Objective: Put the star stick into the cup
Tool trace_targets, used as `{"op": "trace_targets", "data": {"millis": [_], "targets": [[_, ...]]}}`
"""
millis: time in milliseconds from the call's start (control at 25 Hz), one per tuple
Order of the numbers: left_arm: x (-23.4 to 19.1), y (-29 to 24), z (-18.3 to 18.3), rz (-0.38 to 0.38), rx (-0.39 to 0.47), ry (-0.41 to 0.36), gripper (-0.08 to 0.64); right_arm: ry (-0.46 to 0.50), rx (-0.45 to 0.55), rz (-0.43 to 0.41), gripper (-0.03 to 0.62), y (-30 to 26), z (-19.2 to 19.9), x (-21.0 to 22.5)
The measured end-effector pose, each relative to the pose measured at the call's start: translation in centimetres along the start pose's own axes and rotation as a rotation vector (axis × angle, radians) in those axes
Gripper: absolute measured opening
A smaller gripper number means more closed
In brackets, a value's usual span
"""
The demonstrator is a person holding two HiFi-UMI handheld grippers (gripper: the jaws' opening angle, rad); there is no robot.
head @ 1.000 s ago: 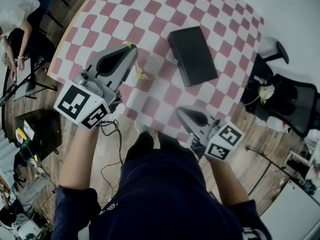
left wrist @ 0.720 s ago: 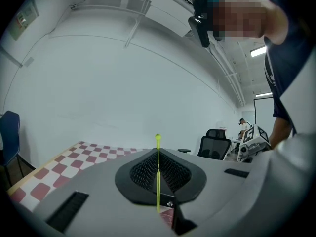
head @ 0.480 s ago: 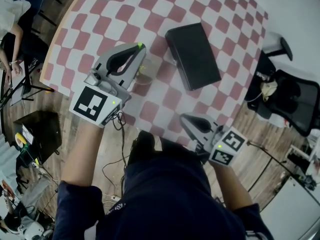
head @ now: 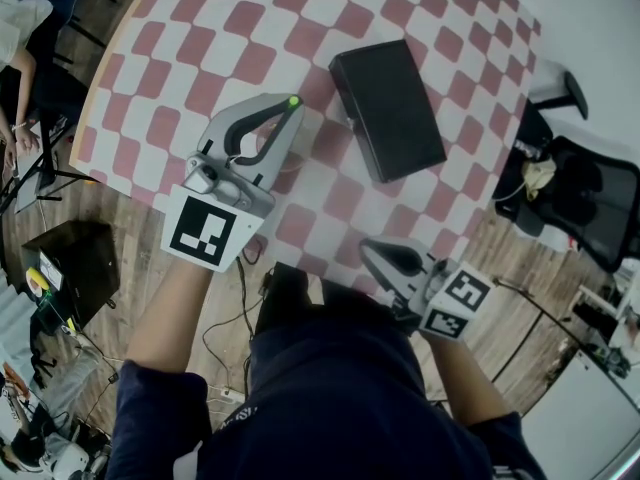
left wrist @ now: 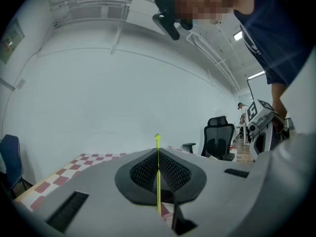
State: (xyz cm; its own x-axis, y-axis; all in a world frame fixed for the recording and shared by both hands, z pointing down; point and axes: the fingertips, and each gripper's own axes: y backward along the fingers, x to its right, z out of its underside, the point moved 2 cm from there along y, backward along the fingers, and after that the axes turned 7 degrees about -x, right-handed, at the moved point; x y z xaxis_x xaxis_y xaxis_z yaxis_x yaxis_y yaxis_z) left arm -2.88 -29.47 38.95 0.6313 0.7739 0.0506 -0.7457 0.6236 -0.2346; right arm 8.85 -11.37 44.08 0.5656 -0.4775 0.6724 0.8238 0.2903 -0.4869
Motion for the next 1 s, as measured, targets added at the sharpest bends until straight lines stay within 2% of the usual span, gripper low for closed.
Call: {"op": "trace_targets", "data": {"millis": [120, 320, 640, 1000], "targets": [[1.3, 0.3, 0.6, -0.012, -0.005, -0.07, 0.032, -0.003, -0.004, -0.009, 0.015, 0.0, 0.3, 0.0], [2.9, 0.9, 1.3, -0.052, 0.03, -0.112, 0.032, -0.012, -0.013, -0.018, 0.015, 0.0, 1.1, -0.1], [5.2, 2.9, 2.2, -0.065, 0.041, -0.1, 0.035, -0.019, -0.025, -0.035, 0.015, 0.0, 2.6, -0.8], [8.7, 4.4, 3.9, -0.009, -0.006, -0.067, 0.067, -0.015, -0.036, -0.076, 0.015, -0.5, 3.6, -2.3]]}}
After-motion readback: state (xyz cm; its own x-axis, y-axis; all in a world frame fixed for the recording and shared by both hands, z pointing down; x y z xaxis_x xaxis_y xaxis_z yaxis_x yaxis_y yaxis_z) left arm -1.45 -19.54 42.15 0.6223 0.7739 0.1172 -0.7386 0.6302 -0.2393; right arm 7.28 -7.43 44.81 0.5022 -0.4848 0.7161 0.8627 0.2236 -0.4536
